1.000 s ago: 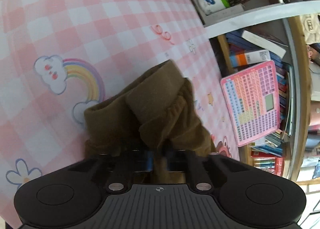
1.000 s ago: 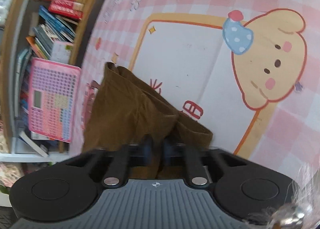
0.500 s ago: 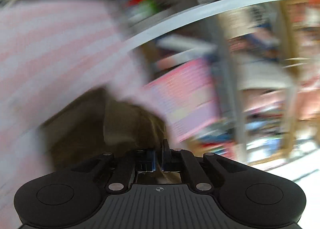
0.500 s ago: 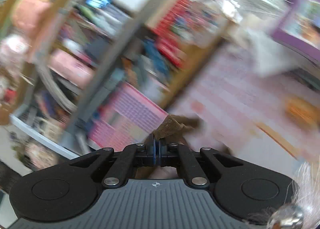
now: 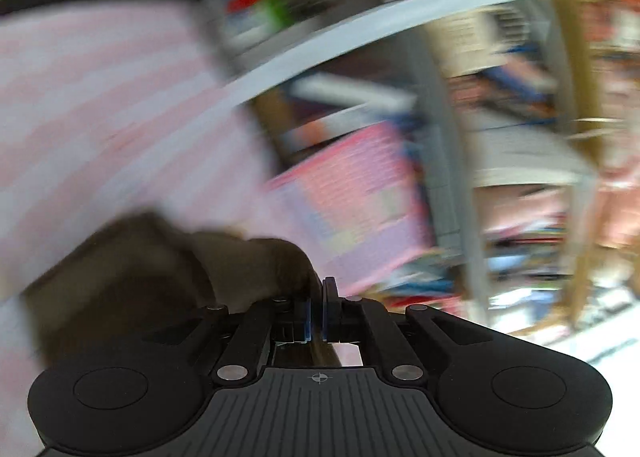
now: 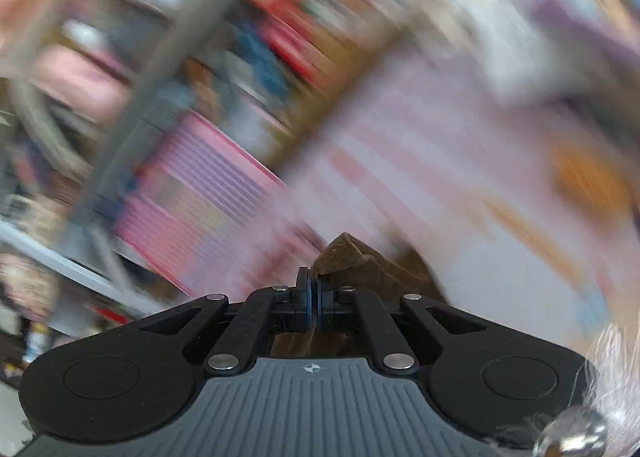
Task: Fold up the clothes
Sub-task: 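Lift the brown trousers with both grippers and swing them over onto the mat, then lower the trousers onto the mat and open both grippers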
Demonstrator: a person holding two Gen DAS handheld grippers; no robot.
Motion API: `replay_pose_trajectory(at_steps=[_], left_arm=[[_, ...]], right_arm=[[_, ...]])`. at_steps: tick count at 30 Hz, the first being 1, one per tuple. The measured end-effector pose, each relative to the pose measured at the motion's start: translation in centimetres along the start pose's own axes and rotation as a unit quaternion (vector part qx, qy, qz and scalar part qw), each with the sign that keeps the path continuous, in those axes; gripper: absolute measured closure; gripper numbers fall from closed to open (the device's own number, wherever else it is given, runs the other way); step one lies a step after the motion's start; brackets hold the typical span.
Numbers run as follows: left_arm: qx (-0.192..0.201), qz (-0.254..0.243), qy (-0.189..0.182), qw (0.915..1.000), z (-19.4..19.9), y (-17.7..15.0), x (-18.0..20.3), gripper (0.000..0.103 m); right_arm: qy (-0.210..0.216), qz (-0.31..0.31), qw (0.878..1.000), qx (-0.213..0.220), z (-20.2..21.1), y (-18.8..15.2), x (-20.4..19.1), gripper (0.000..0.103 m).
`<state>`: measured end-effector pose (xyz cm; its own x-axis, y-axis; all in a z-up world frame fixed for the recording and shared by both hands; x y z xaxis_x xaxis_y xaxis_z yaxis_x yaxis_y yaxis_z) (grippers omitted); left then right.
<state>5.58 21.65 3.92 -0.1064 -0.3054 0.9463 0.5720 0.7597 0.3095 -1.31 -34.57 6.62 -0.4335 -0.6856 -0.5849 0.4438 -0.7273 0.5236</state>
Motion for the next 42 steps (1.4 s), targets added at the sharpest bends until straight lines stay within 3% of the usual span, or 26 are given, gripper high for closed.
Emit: replay_pose_trajectory(at_steps=[2,3,5,8,10,12,14,16,19,22,24,28,31,34,36,37,38,39,42], left_arm=[[0.000,-0.022,-0.029,0.9993,1.3,0.0,1.6,0.100],[-0.006,-0.014,-0.014,0.9998,2.0,-0.6,0.5,0.100],[-0.017,0.003,0.015,0.9997,3.5,-1.9,-1.6,0.100],[-0.036,0.062,0.092,0.9932,6.0,-4.7,-7.2,0.100],[-0.037,0.099,0.128,0.9862,7.1,-6.1,-10.5,0.100],[-0.037,0.113,0.150,0.9814,7.2,-6.7,-12.1,0.100],[-0.042,0.102,0.152,0.9822,6.5,-6.1,-11.7,0.100],[-0.044,0.074,0.133,0.9874,5.3,-4.8,-9.9,0.100],[-0.029,0.033,0.073,0.9964,4.8,-3.3,-5.9,0.100],[-0.015,0.002,0.024,0.9996,5.8,-2.9,-3.4,0.100],[-0.022,0.018,0.050,0.9983,6.5,-3.7,-5.3,0.100],[-0.039,0.066,0.124,0.9893,7.6,-5.7,-11.1,0.100],[-0.044,0.063,0.139,0.9874,7.3,-5.7,-12.0,0.100],[-0.043,0.051,0.144,0.9873,7.7,-5.4,-11.7,0.091],[-0.031,0.041,0.151,0.9872,8.9,-5.0,-11.4,0.070],[-0.017,0.035,0.157,0.9868,9.4,-5.0,-11.3,0.051],[-0.004,0.030,0.163,0.9862,10.0,-4.9,-11.2,0.038],[-0.002,0.035,0.166,0.9855,9.9,-4.8,-11.6,0.037],[0.006,0.049,0.174,0.9835,9.7,-4.5,-12.6,0.037]], right_arm=[[0.029,0.002,0.999,0.032,2.7,1.0,-0.6,0.100],[0.041,0.003,0.998,0.046,4.0,1.4,-0.7,0.100],[0.027,-0.003,0.999,0.038,4.9,0.1,1.2,0.100],[-0.041,-0.029,0.998,-0.042,3.4,-5.0,6.1,0.100],[-0.107,-0.039,0.988,-0.103,1.5,-9.3,9.3,0.100],[-0.145,-0.050,0.978,-0.144,-0.4,-12.3,11.2,0.100],[-0.153,-0.059,0.975,-0.151,-1.2,-12.9,11.6,0.100],[-0.135,-0.052,0.981,-0.132,-1.3,-11.4,10.2,0.100],[-0.080,-0.029,0.994,-0.067,0.3,-7.2,6.0,0.100],[-0.025,-0.006,1.000,0.000,3.4,-3.9,2.7,0.100],[-0.027,0.004,1.000,0.012,5.0,-3.6,2.7,0.100],[-0.117,0.004,0.990,-0.083,2.4,-8.8,7.0,0.100],[-0.168,0.007,0.979,-0.117,0.1,-11.6,9.0,0.100],[-0.186,0.013,0.975,-0.120,-0.8,-12.7,9.4,0.099],[-0.193,0.019,0.974,-0.114,-0.6,-12.7,9.2,0.098],[-0.198,0.023,0.974,-0.108,0.0,-12.7,9.3,0.092],[-0.203,0.028,0.973,-0.101,0.5,-12.8,9.5,0.085],[-0.209,0.032,0.973,-0.098,0.6,-12.9,9.5,0.079],[-0.223,0.043,0.969,-0.095,0.3,-13.4,9.4,0.078]])
Point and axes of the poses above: each gripper's, at about its wrist camera, not at the fingertips, and z roughly against the way its jaws point, x to its right, y to its top, the point moved 2 cm from there along -z, roughly the way its jaws point, and after that the axes turned 14 degrees about -y, right-handed, at the moved point
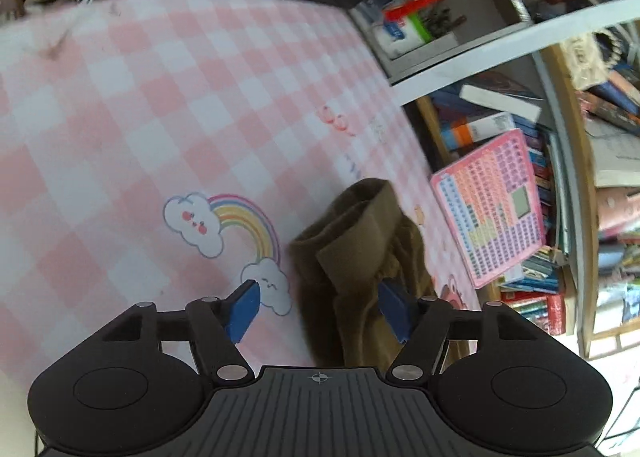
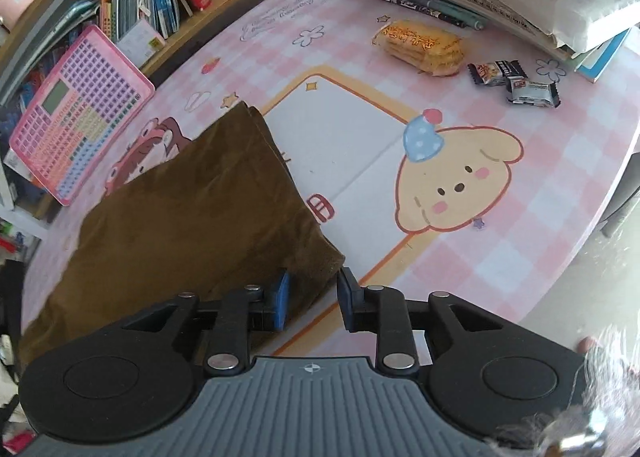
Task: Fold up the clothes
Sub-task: 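Lower the trousers onto the mat and open both grippers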
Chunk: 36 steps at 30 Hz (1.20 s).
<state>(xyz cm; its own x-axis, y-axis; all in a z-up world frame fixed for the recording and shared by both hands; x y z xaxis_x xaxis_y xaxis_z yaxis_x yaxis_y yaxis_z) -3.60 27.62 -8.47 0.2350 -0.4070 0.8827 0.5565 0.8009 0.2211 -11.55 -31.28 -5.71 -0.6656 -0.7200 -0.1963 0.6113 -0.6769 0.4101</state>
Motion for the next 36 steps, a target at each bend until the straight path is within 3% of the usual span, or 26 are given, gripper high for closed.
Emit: replay_pose_trajectory(at_steps=[5,6,7,9,11,13,15,16,19,22,27,30,31,32,36], left_arm=[[0.007,0.024,-0.003,0.9997,-2.3,0.0,0.0,0.040],[0.010,0.026,0.000,0.9996,-2.8,-0.1,0.3,0.048],[0.004,0.035,0.008,0.9993,-3.5,-0.1,0.3,0.079],[0.001,0.048,0.018,0.9987,-4.7,-0.2,0.4,0.084],[0.005,0.013,0.003,0.9999,-4.7,-0.2,2.4,0.087],[0.013,-0.057,-0.052,0.9969,-3.6,-0.5,5.8,0.088],[0.018,-0.120,-0.088,0.9887,-2.1,-0.8,8.5,0.088],[0.023,-0.123,-0.091,0.9880,-1.7,-0.7,8.5,0.087],[0.014,-0.068,-0.011,0.9975,-2.6,0.4,3.9,0.088],[0.008,-0.039,0.026,0.9988,-3.6,0.4,0.9,0.087],[0.008,-0.052,0.025,0.9983,-3.9,0.3,0.9,0.085],[0.006,-0.079,0.040,0.9961,-3.5,0.3,1.5,0.074],[0.005,-0.091,0.047,0.9948,-3.3,0.3,1.9,0.066],[0.010,-0.110,0.054,0.9925,-2.9,0.1,2.4,0.057],[0.029,-0.179,0.078,0.9802,-1.0,-0.7,4.4,0.046]], right_arm=[[-0.002,0.024,1.000,0.004,-0.5,-0.4,-1.4,0.078],[-0.004,0.032,0.999,0.009,-0.6,-0.3,-1.7,0.079],[-0.006,0.041,0.999,0.013,-0.8,-0.3,-2.1,0.082],[-0.011,0.061,0.998,0.022,-1.1,-0.1,-2.8,0.091],[-0.017,0.080,0.996,0.032,-1.5,0.1,-3.6,0.093],[-0.022,0.093,0.995,0.042,-1.9,0.6,-4.3,0.093],[-0.021,0.098,0.994,0.047,-2.4,1.1,-4.9,0.094],[-0.020,0.101,0.994,0.049,-2.6,1.4,-5.2,0.094],[-0.017,0.112,0.992,0.057,-3.1,1.8,-6.2,0.094],[-0.012,0.126,0.990,0.066,-3.5,2.0,-7.3,0.094],[-0.016,0.138,0.987,0.076,-3.9,2.1,-8.1,0.094],[-0.016,0.135,0.988,0.075,-3.8,2.1,-8.0,0.092],[-0.016,0.134,0.988,0.074,-3.8,2.1,-8.0,0.090],[-0.017,0.129,0.989,0.073,-3.7,2.0,-7.8,0.087],[-0.022,0.112,0.991,0.074,-2.9,1.6,-7.1,0.072]])
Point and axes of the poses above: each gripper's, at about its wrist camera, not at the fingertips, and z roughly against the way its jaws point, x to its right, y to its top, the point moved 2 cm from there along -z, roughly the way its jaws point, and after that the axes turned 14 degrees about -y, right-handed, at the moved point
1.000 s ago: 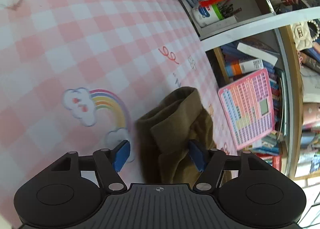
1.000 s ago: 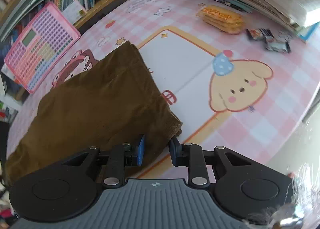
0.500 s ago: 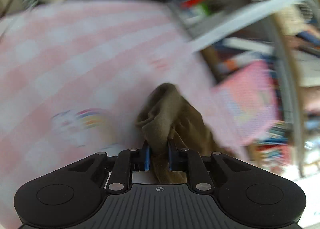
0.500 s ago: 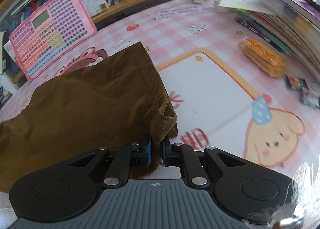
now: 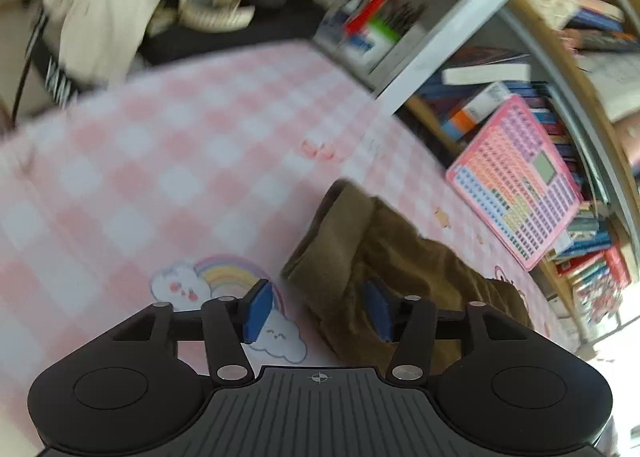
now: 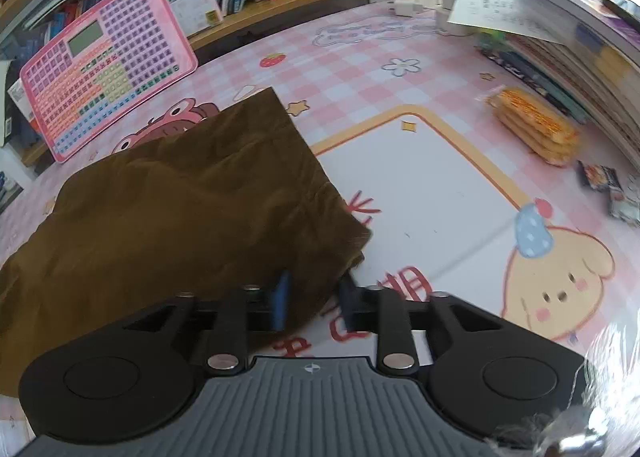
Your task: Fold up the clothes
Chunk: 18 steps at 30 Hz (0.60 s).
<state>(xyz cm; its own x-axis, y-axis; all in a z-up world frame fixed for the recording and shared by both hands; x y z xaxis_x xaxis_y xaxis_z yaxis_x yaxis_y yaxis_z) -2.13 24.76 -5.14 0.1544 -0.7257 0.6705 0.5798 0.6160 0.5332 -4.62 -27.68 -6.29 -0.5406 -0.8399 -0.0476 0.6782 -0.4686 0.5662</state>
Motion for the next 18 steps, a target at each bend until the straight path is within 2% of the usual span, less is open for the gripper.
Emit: replay_pose_trajectory(at_steps=[2,6,10,14,18], left_arm=[[0.009,-0.029,0.008,0.9995,1.0,-0.1,1.2,0.037],[0.018,-0.086,0.027,0.9957,2.0,-0.7,3.6,0.032],[0.008,-0.137,0.038,0.9898,2.3,-1.6,5.8,0.025],[-0.010,-0.153,0.046,0.9871,2.4,-2.7,6.9,0.024],[-0.033,-0.152,0.036,0.9871,2.7,-4.6,7.0,0.024]], right_arm=[[-0.001,-0.007,1.000,0.002,0.6,-0.4,0.3,0.068],[-0.005,-0.011,1.000,0.015,2.4,-1.2,0.1,0.062],[0.008,0.004,0.999,0.039,4.8,-2.1,-1.2,0.056],[0.026,0.028,0.997,0.061,7.3,-3.2,-3.0,0.046],[0.034,0.054,0.995,0.074,9.2,-5.0,-4.6,0.036]])
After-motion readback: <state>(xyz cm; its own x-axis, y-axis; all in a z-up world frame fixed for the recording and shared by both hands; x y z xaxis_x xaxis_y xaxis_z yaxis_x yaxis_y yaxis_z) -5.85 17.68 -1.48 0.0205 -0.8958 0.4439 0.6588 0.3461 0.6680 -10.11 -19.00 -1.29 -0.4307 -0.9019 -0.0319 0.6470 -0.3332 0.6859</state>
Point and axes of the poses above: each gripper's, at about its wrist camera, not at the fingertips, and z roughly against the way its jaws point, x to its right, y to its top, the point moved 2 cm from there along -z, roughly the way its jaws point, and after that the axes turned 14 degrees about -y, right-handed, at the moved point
